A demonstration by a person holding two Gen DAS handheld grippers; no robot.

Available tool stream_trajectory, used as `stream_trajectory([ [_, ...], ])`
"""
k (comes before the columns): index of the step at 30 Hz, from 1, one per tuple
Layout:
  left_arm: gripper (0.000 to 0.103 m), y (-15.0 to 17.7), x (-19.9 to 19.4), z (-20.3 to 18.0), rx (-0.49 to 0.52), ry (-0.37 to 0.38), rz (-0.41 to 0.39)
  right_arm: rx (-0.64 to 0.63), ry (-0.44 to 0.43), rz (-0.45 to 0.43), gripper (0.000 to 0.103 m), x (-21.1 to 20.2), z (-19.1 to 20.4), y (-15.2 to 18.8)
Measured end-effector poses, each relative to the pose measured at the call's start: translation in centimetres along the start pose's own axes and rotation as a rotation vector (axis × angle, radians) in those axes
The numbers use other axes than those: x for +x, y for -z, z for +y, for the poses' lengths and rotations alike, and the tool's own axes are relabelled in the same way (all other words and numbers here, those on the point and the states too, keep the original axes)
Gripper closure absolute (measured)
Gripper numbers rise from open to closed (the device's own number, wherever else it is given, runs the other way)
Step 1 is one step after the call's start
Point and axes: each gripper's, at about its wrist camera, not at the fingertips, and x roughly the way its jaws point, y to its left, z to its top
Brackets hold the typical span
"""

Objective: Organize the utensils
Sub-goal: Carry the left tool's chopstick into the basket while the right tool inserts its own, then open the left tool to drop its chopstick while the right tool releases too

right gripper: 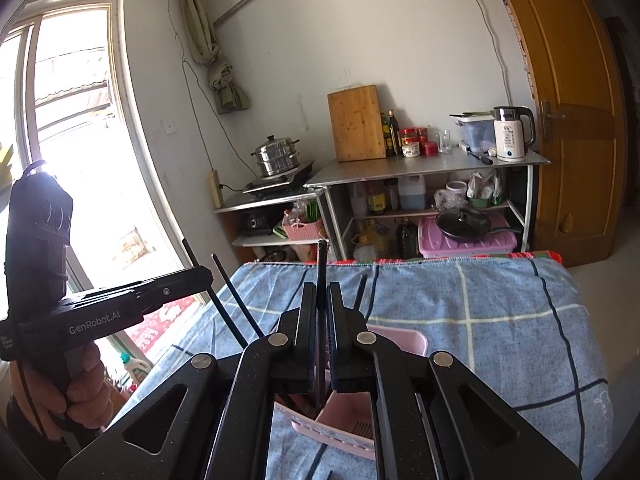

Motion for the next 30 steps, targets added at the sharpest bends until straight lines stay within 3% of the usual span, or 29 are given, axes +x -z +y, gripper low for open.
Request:
stream_trajectory([
  [6,0.095,1.0,0.4,0.5,-0.012,-0.019,0.009,0.002,0.003,0.045,0.098,0.7,-0.3,0.8],
  [10,0.078,1.1,-0.7,0.6,-0.02,-0.034,-0.022,-0.008,0.007,0.031,0.088,-0.4,-0.3,0.6],
  [19,0.072,2.3,-4.8,0.3,-0.029,-0.067,-0.099,-0.032,0.034,-0.027,0.087,-4.9,0.0,1.3],
  [30,0.07,7.1,-8.5,-2.4,0.021,-0.036,-0.118,-0.033,0.043,-0.07,0.087,-11.3,-0.6,4.6],
])
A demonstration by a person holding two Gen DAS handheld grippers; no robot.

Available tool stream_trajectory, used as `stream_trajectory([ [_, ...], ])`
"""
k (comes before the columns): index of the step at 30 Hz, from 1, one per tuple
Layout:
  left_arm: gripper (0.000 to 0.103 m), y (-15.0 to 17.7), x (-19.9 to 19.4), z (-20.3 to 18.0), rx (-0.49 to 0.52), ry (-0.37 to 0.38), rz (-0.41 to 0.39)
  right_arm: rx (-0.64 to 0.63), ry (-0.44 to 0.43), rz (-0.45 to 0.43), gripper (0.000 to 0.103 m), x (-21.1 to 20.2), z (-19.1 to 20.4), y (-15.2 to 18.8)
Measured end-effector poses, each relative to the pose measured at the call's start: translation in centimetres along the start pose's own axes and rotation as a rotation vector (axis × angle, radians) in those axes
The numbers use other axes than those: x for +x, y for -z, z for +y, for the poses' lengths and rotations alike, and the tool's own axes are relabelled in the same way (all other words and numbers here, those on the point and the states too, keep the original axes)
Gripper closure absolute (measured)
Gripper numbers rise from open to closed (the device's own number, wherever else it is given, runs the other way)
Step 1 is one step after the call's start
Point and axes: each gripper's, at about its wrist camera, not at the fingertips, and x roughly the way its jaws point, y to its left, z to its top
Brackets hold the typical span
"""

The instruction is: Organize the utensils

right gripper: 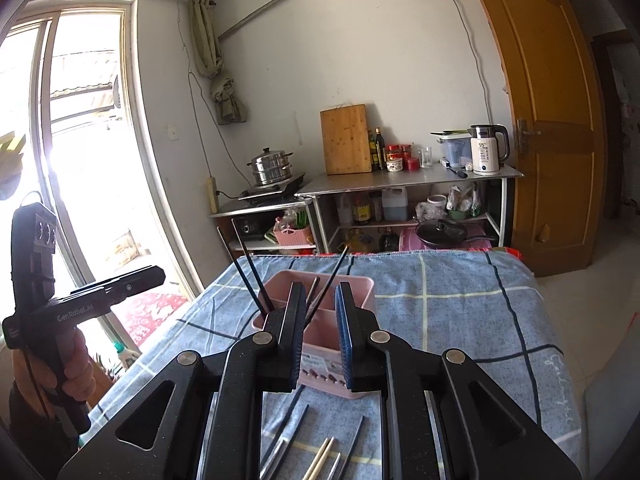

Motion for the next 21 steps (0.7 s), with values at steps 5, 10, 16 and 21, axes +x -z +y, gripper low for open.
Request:
stream_trajectory([
  [5,0.07,3.0,-0.6,-1.2,0.006,0.032,0.029,0.017,0.009,0.023,0.087,-1.7,-0.7,2.5],
  [10,0.07,6.0,-0.2,-2.0,-0.005,0.053,0.082,0.029,0.032,0.07,0.087,-2.3,-1.5,5.1],
  [16,0.07,8.4,1.1,-2.3,-0.02,0.058,0.151,0.065,0.048,0.129,0.087,-1.8,-2.8,7.6],
  [21,0.07,9.7,2.4,-2.5,-0.027,0.06,0.199,0.08,0.054,0.18,0.087,-0.5,-3.2,8.9],
])
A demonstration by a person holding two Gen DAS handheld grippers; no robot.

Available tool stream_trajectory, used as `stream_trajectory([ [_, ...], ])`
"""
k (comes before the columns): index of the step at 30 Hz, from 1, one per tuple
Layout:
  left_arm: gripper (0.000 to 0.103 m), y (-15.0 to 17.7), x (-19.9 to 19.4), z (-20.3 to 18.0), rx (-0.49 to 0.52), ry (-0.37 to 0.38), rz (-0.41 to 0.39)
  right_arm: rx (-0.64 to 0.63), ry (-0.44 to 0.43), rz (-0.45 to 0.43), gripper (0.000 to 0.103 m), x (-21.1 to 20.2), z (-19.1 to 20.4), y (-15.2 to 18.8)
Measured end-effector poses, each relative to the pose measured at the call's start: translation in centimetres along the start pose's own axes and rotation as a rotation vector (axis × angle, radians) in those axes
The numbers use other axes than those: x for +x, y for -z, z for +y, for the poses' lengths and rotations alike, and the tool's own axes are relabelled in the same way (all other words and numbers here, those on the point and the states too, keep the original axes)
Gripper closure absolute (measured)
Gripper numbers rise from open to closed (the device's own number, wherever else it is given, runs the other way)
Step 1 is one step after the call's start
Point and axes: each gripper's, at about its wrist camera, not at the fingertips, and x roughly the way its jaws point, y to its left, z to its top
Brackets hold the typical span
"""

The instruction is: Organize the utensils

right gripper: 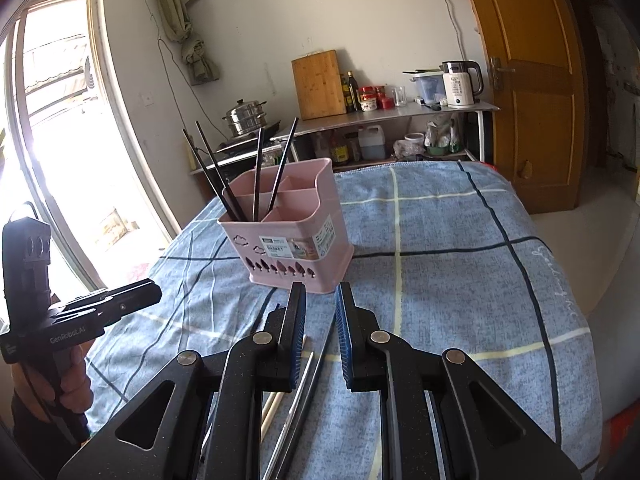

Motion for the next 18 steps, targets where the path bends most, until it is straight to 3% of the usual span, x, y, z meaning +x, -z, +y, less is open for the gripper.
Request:
stream_trajectory([
  [18,0.07,0.9,9.3,0.1,-0.022,0.009,0.218,-0.013,0.046,0.232,0.087,8.8,-0.5,2.7],
])
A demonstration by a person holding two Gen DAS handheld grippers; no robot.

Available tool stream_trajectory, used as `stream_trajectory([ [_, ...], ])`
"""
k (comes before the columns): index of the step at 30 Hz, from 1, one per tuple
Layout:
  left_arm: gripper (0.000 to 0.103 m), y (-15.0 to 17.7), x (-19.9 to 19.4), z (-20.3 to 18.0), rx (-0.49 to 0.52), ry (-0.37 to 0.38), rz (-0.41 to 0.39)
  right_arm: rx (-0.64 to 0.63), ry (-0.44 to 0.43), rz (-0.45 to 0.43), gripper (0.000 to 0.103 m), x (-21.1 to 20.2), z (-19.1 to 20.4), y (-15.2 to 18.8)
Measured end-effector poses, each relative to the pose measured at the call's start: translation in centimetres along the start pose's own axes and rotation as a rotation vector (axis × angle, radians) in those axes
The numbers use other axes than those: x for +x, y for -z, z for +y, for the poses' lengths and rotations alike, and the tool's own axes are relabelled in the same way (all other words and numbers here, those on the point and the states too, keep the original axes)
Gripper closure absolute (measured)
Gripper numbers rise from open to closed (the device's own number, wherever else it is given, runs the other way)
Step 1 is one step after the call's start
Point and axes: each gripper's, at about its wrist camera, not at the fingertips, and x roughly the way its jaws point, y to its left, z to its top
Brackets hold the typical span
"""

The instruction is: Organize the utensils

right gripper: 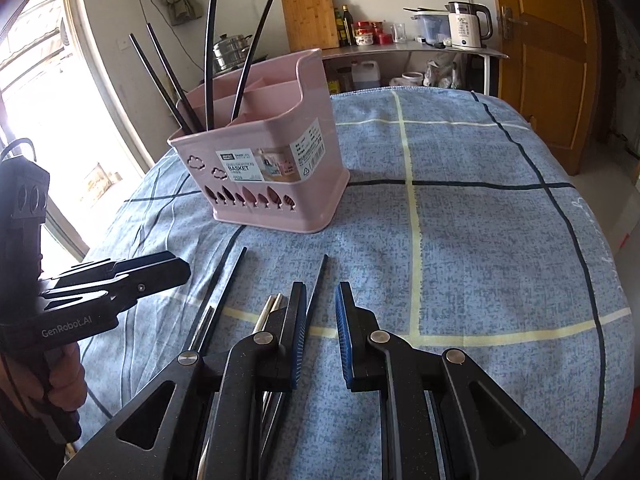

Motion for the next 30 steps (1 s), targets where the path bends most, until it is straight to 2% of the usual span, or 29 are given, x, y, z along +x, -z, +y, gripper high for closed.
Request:
stream_trajectory([
  [11,0.073,-0.2,3.8,0.0,-0.005,-0.004,0.077,-0.016,0.005,0.085,0.091,3.8,0.5,0.0],
  [15,0.074,-0.4,4.3,-0.3,0.002,-0.009,0.077,-0.021,0.01,0.098,0.091,4.5,0.4,-0.2],
  [19,0.074,-0.5,4.7,-1.2,0.038,-0.034,0.078,-0.045,0.038,0.103,0.096,4.6,0.7,-0.2],
  [23,0.081,-0.5,4.9,-1.9,0.067,-0.069,0.083,-0.046,0.057,0.115,0.096,4.5,0.5,-0.2],
  [28,0.082,-0.5,5.0,-2.4,0.08,-0.097,0.088,-0.046,0.077,0.144,0.096,4.7,0.6,-0.6],
  [30,0.088,-0.4,5.0,-2.5,0.091,-0.107,0.087,-0.055,0.085,0.14,0.096,4.8,0.7,-0.6],
])
